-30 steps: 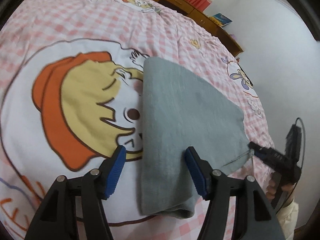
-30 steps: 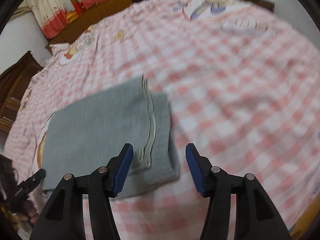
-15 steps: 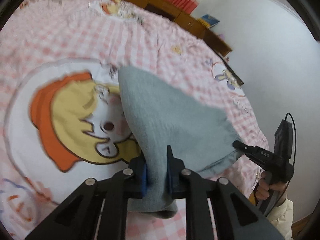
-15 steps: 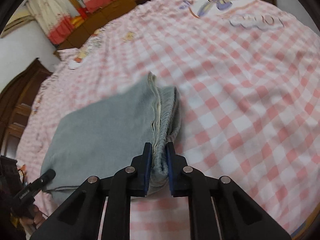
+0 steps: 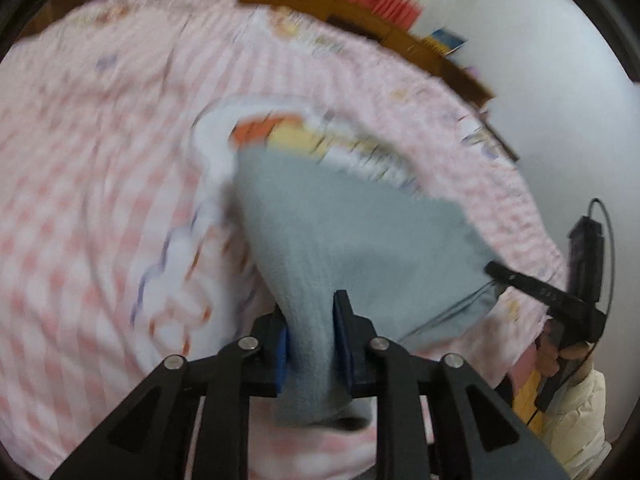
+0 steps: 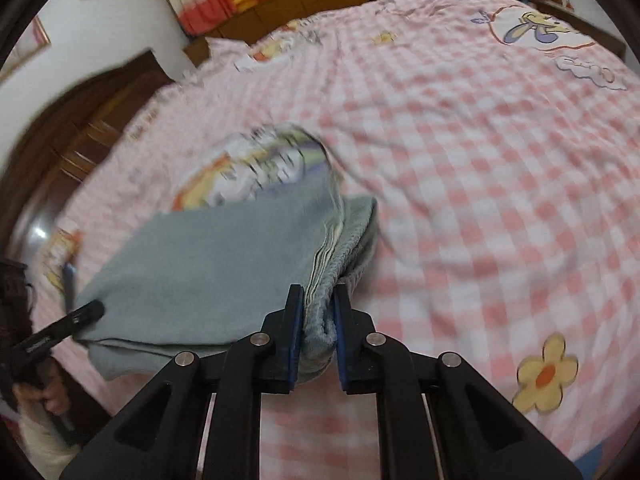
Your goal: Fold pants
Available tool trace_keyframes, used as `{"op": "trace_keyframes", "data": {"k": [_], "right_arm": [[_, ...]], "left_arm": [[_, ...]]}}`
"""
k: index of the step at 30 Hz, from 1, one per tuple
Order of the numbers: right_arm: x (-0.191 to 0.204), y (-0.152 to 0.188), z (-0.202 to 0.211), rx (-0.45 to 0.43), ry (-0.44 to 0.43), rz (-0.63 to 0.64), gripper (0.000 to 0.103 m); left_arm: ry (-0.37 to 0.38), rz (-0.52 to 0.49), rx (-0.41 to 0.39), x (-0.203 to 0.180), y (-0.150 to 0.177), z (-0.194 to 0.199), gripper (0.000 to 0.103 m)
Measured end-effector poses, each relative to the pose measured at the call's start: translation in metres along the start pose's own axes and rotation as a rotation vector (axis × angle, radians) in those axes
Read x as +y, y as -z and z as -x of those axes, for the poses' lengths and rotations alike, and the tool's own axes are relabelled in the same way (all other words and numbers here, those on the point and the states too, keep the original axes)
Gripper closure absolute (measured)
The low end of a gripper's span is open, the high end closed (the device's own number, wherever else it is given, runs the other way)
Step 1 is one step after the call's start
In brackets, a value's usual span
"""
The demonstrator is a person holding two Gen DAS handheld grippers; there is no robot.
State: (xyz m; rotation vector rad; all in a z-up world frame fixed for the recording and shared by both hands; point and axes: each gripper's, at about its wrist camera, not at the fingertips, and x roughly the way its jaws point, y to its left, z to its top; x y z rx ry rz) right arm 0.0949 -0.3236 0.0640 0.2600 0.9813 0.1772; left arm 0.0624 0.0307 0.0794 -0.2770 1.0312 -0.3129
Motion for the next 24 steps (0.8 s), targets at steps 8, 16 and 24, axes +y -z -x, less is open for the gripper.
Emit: {"op": "trace_keyframes", "data": {"k": [8,16,24], "right_arm": [[-0.029,0.022,-0.01,0.037,0.091,-0.057,0.059],[-0.012,-0.004,0.032,-0.111,0.125,0.006,0.059],[0.023,-0.039,-0.016,-0.109,0.058,0.085,0.06]], "left_arm": [[-0.107,0.007,0.039,0.022,0.026,-0.002,0.047],[-0.11,-0.102,-0.058,-0.012,-0.012,0.011,0.047],[-0.067,-0.101,-0.056,-0.025,-0.063,-0.046,0.047]]}}
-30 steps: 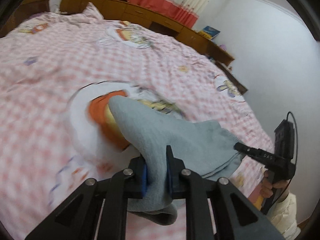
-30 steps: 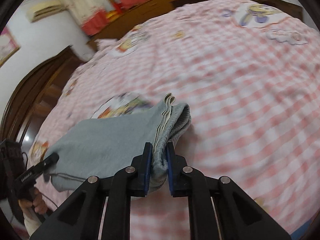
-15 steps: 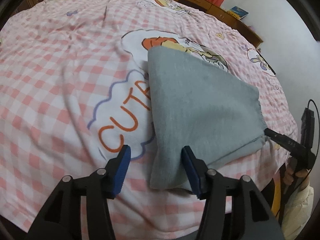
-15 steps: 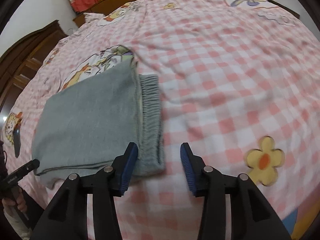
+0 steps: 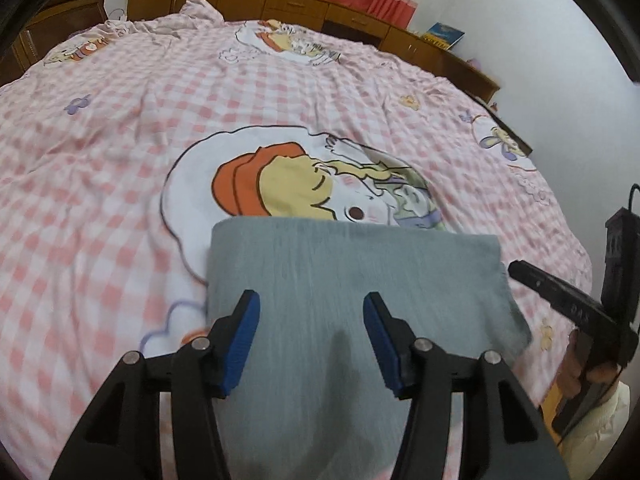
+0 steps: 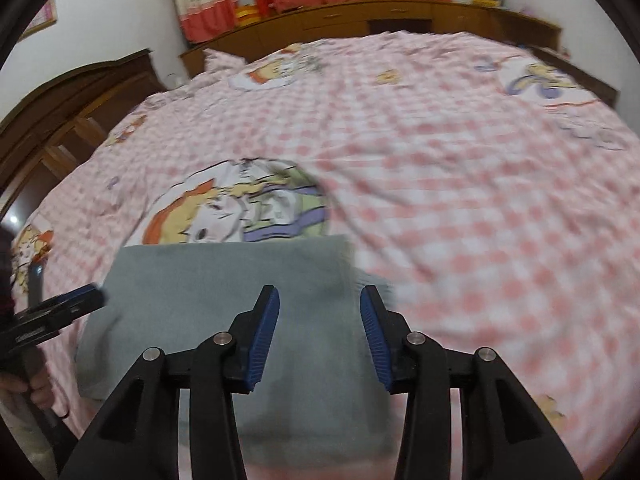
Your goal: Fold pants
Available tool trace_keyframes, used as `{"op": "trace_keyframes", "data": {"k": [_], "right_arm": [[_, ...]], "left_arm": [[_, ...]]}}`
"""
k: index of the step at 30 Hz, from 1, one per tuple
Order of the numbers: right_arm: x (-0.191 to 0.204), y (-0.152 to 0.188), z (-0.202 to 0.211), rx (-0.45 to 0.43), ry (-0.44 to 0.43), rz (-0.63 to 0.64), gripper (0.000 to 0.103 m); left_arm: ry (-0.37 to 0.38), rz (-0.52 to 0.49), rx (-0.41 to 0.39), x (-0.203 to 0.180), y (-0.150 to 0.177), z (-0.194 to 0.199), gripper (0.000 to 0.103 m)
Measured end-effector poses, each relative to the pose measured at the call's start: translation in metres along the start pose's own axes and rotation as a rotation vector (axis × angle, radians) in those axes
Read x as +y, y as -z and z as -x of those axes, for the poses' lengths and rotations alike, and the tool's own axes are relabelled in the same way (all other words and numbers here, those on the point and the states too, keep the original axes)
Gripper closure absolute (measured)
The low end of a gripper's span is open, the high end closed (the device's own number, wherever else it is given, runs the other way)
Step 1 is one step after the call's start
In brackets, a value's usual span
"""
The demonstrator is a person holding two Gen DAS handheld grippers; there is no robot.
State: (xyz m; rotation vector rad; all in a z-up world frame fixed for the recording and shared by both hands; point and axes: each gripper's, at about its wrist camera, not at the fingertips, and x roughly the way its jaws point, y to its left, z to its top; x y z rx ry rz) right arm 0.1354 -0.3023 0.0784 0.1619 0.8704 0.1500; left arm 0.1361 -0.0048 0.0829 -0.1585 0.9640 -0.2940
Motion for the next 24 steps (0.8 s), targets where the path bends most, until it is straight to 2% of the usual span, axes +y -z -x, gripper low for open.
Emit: {"op": "trace_keyframes", "data": {"k": [2,4,5,7,12,15,17,21,24], "right_arm": [[0.003,-0.002,-0.019,0.036,-0.009,0.004,0.06],[-0.002,-0.001,-0.043,0.077,0.058,0.009,0.061],[-0.006,0.001,-0.053,0.094,0.091,0.013,0.067],[-0.014,0.005,-0.066,0.095,0.079,0.002,0.069],[-0.001,0.005,-0.058,0.089,0.141,0.06,0.069],[0.003,0.006,-0.04,0.092,0.155,0.024,0.069],[0.01,0.011,-0.024,0.076,0.132,0.02,0.069],[0.024,0.038,0.001,0.055,0.073,0.033,0.069],[0.025,0.066,-0.006,0.1,0.109,0.058,0.069]], "left_arm": [[-0.013,-0.009,0.011,0.001,-0.004,-0.012,0.047],[-0.047,-0.022,0.03,0.005,-0.004,-0.027,0.048],[-0.054,-0.03,0.037,0.008,-0.002,-0.033,0.048],[-0.043,-0.033,0.038,0.017,0.005,-0.039,0.053],[-0.023,-0.033,0.04,0.023,0.008,-0.026,0.055],[-0.009,-0.011,0.031,0.022,0.015,-0.005,0.054],[-0.015,0.003,0.031,0.021,0.025,0.008,0.054],[-0.046,0.04,0.034,0.023,0.054,0.023,0.054],[-0.01,0.134,0.058,0.038,0.078,0.019,0.052]]}}
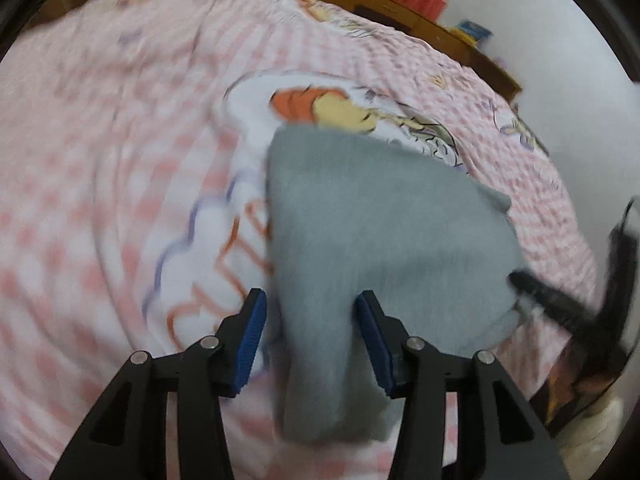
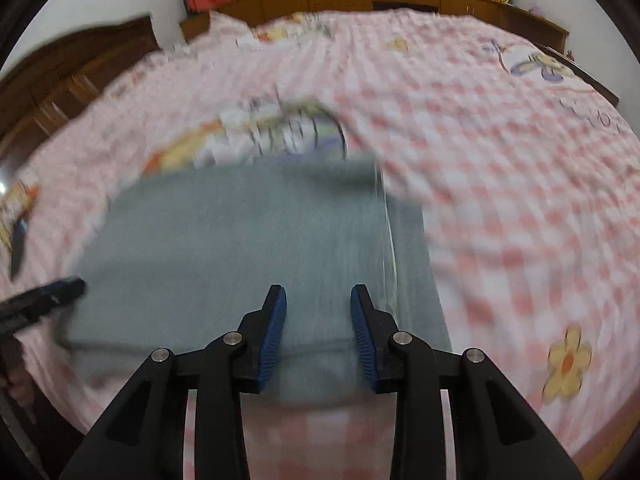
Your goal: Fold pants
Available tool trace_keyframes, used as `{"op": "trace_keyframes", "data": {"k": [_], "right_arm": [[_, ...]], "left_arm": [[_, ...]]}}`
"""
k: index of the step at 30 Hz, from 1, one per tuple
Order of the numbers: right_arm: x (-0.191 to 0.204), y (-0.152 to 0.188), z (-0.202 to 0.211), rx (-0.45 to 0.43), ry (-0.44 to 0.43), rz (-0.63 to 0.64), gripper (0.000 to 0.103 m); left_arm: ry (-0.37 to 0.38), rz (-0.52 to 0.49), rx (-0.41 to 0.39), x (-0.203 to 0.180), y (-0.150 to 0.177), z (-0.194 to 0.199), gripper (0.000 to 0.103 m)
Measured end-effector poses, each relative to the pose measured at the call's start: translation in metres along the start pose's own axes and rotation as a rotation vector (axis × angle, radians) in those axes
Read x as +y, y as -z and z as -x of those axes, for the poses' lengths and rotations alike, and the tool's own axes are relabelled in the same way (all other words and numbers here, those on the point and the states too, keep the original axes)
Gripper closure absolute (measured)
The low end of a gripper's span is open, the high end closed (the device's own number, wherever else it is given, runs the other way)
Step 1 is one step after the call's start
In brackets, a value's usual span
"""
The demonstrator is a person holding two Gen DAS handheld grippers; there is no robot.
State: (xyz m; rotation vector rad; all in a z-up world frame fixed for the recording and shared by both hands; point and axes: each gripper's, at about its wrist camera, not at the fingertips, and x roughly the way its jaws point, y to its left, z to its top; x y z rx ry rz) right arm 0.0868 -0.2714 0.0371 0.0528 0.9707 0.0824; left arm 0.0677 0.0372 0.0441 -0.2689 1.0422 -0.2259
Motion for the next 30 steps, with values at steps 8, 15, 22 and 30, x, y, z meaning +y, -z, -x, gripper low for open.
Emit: {"op": "trace_keyframes", "data": {"k": [8,15,22,30], "right_arm": [[0.004,0.012,0.018,-0.028,-0.033,-0.038,0.069],[0.013,0.028,0.023,0.005,-0.063,-0.084,0.069],[0.047,0.027,0.041,-0.045,-0.118,-0.004,0.069],[0.094,0.022,0.022,-0.018,-0.213,0.056,0.069]], "left_arm": [[0.07,0.073,-0.003,0.011,0.018,0.014,0.049],[0.157,0.113,0.029,0.003,0.03,0.014,0.069],[0.211,0.101,-0.044,-0.003,0.032,0.055,0.077],[0.076,0.063,-0.059,-0.002,0.034,0.065,0.063]]}}
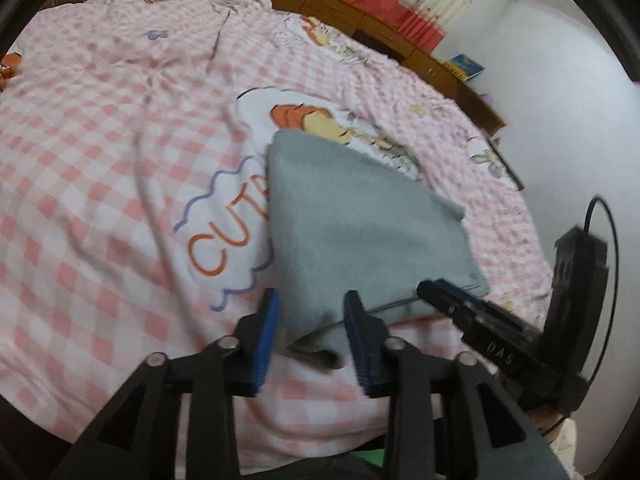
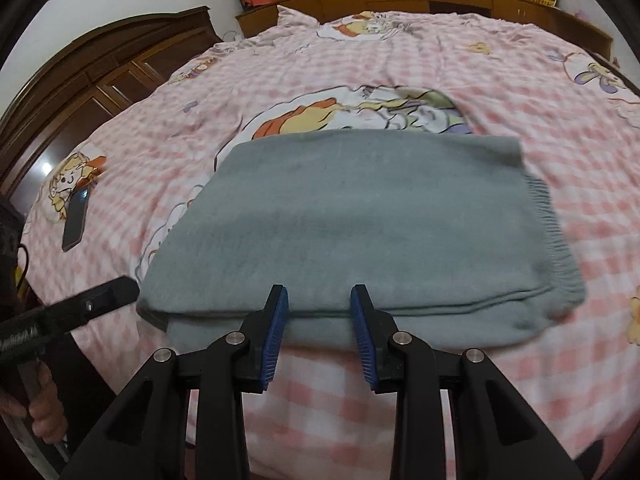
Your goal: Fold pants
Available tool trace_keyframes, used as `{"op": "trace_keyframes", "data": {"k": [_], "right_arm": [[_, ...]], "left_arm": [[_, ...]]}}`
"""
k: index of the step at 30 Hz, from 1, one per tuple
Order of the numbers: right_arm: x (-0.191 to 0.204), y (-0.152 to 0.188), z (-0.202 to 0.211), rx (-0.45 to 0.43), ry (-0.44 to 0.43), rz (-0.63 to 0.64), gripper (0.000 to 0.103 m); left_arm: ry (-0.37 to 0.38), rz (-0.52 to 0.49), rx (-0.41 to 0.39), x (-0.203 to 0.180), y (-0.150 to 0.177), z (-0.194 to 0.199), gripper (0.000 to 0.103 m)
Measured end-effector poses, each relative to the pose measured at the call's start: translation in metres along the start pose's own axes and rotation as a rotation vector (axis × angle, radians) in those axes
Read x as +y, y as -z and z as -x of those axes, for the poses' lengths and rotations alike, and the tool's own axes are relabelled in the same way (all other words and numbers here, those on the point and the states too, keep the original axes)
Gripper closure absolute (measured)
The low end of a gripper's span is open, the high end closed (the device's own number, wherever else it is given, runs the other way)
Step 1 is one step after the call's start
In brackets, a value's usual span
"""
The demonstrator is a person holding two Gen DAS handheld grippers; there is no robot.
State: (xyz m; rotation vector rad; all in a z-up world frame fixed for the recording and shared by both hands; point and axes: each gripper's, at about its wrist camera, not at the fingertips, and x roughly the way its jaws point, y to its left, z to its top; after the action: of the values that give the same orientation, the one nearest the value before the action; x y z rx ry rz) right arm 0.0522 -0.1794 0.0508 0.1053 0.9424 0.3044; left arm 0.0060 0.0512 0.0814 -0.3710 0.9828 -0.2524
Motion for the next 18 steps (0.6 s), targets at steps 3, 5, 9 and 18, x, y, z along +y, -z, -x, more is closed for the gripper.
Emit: {"op": "trace_keyframes", "data": {"k": [3,5,9,18], "right_arm": [[0.003,-0.003,-0.003,-0.015,-0.012,-0.008,0.069],[0.001,-0.007,-0.004,-0.029,-0.03,-0.023,0.069],[-0.001,-0.008,-0.015,-0.008,-0.036,-0.035,0.069],[0.009,0.011,-0.02,0.008,0.034,0.083,0.069]], "left_arm": [[-0.023,-0.021,0.021,0.0,0.004,-0.011,0.053],[-0.043,-0.036,0.046,0.001,0.007,-0.023,0.052],[-0.104,0.024,0.066,0.016,0.014,-0.036,0.052],[-0.123,-0.004,0.076,0.015,0.016,-0.012,0.052]]}}
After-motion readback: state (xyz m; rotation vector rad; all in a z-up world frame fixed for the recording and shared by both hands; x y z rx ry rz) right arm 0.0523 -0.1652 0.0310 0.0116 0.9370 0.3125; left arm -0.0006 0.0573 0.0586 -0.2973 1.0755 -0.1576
